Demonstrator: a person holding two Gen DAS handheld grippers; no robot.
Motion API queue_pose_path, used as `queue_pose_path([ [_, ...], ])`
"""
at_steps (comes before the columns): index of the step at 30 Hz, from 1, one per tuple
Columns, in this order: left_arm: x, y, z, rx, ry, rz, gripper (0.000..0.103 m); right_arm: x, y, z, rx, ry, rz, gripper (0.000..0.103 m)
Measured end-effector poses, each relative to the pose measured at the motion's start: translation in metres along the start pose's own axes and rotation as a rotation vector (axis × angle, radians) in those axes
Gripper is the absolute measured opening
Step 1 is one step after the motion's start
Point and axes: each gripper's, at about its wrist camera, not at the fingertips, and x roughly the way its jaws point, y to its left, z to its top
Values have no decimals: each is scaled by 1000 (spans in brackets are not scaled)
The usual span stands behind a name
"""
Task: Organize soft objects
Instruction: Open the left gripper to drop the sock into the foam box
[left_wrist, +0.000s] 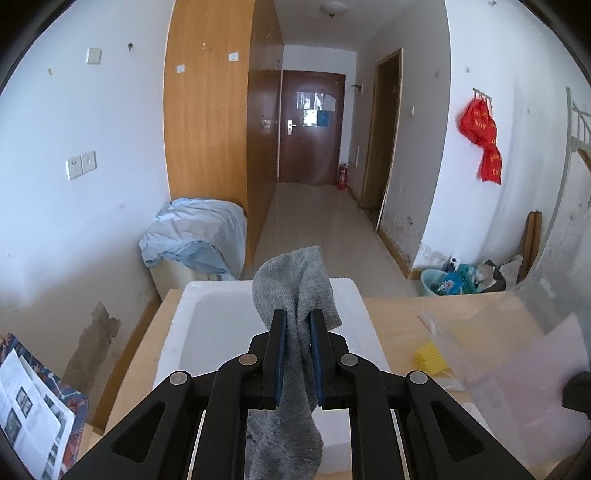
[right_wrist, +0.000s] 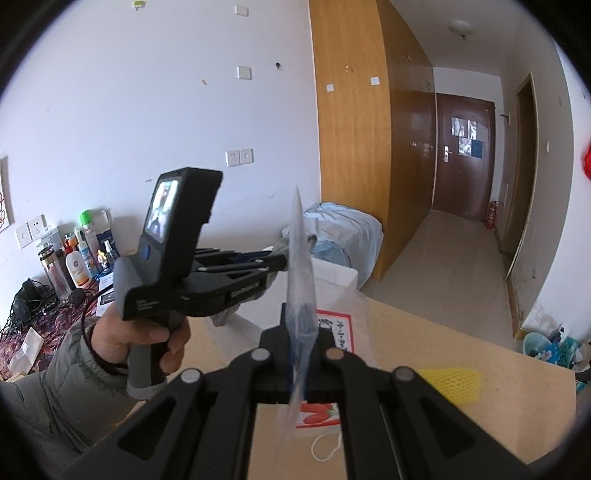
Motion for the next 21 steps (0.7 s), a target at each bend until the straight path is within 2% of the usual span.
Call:
queue_pose_path([
  [11,13,8,-7,-18,56,41,15,3,-1,-2,-5,9,1,5],
  [13,11,9,-8,-20,54,46,23,3,-2,-2,-5,9,-1,5],
  [15,7,7,-9,-16,38,58,49,3,-2,-2,-6,9,-1,5],
  [17,-2,7,-11,-12,4,68,66,4,-3,-2,-7,10,-1,5],
  [21,-19,6,-16,-9,-40,69,80,7,-3,-4,-6,17,-1,5],
])
